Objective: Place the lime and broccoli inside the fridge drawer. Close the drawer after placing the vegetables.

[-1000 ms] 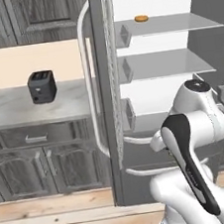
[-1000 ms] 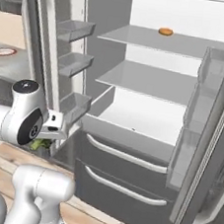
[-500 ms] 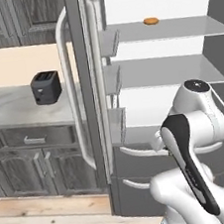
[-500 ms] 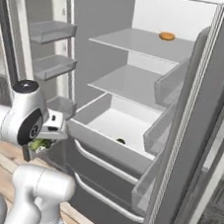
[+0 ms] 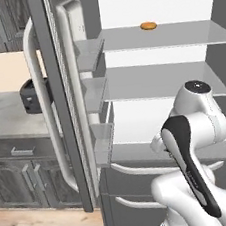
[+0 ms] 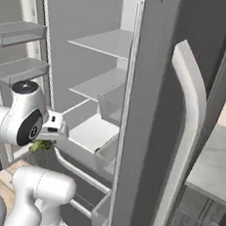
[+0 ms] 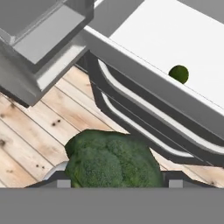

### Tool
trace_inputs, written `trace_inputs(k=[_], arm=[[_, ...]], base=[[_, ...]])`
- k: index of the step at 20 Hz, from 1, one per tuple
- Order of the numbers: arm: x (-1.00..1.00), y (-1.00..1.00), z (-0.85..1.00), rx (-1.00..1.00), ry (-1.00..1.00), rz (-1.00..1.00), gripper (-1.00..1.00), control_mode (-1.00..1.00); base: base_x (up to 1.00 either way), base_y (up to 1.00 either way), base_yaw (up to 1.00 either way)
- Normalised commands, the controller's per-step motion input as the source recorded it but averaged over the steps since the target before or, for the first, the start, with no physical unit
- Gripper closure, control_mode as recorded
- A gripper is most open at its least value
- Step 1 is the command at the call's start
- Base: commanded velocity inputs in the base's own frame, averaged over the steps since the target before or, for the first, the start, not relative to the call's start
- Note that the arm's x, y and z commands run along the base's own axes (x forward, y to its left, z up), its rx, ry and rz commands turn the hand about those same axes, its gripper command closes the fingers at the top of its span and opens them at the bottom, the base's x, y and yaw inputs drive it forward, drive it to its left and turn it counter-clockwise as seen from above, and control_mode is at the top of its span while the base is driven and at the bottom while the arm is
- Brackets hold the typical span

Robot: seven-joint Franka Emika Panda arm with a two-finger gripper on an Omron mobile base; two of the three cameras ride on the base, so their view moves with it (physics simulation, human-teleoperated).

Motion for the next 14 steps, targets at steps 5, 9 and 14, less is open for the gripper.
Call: trace_inputs(k=[5,9,14], arm=[[0.0,0.0,0.0,0.0,0.0,0.0,1.0,1.0],[0.12,0.0,0.0,0.01,0.0,0.0,1.0,-1.0],[0.53,-0.31,0.0,0.05,0.0,0.0,1.0,-1.0]], base=[[0.21,-0.43,0.0],[0.29,-0.04,0.0],[0.0,0.0,0.0]])
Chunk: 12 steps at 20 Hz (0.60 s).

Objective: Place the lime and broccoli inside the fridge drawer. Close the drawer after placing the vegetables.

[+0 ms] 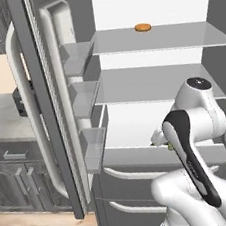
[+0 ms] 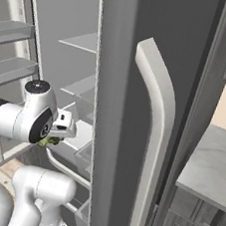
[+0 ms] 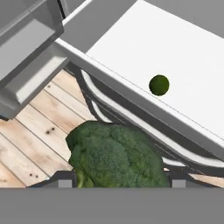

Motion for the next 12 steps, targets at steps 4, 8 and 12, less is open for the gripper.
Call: trace_inputs(k=[4,8,12], arm=[[1.0,-0.08,0.0,0.06,0.04,-0.02,1.0,-1.0],[1.0,0.0,-0.19,0.0,0.1,-0.07,1.0,-1.0],[0.96,0.0,-0.48,0.0,0.12,-0.09,1.0,-1.0]], base=[[0.0,0.0,0.0],[0.0,0.0,0.0],[0.0,0.0,0.0]])
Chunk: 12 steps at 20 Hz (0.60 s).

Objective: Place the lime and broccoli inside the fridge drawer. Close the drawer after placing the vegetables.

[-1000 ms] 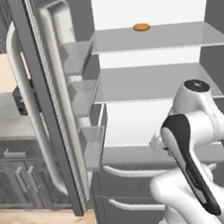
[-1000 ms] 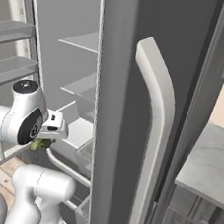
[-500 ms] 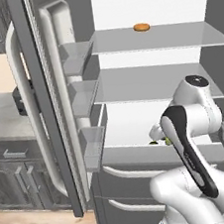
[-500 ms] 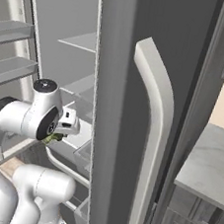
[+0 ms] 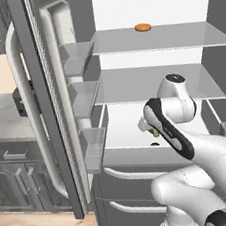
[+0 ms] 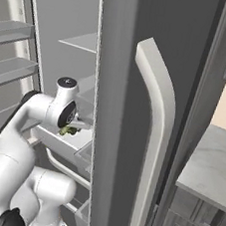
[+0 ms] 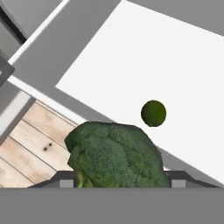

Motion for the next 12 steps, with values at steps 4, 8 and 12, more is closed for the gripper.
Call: trace_inputs(k=[4,8,12], arm=[[0.85,-0.01,-0.43,-0.02,0.08,-0.08,1.0,-1.0],[0.78,-0.03,-0.62,-0.03,0.06,-0.04,1.0,-1.0],[0.6,-0.02,-0.53,-0.02,0.0,-0.03,1.0,-1.0]], base=[[0.0,0.0,0.0],[0.0,0.0,0.0],[0.0,0.0,0.0]])
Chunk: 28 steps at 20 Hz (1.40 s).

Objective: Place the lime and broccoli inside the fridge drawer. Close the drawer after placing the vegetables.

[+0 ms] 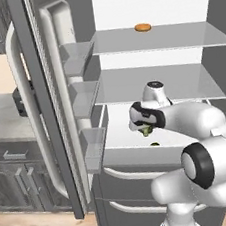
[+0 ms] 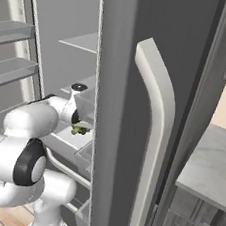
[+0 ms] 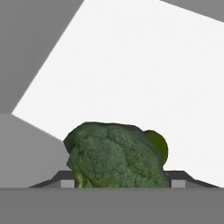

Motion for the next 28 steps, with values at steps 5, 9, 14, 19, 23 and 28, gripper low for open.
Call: trace_inputs(k=[5,9,14,19,23,28], arm=[[0.37,0.0,-0.51,-0.01,0.0,-0.01,1.0,-1.0],[0.12,-0.01,-0.57,-0.01,0.0,0.0,1.0,-1.0],[0.23,-0.01,-0.34,0.0,0.0,-0.01,1.0,-1.0],[0.23,0.0,-0.22,0.0,0.01,0.0,1.0,-1.0],[0.03,0.0,-0.27,0.0,0.0,0.0,1.0,-1.0],[0.05,0.0,-0.32,0.0,0.0,0.0,-1.0,-1.0]], base=[[0.0,0.0,0.0],[0.0,0.0,0.0],[0.0,0.0,0.0],[0.0,0.0,0.0],[0.0,0.0,0.0],[0.0,0.0,0.0]])
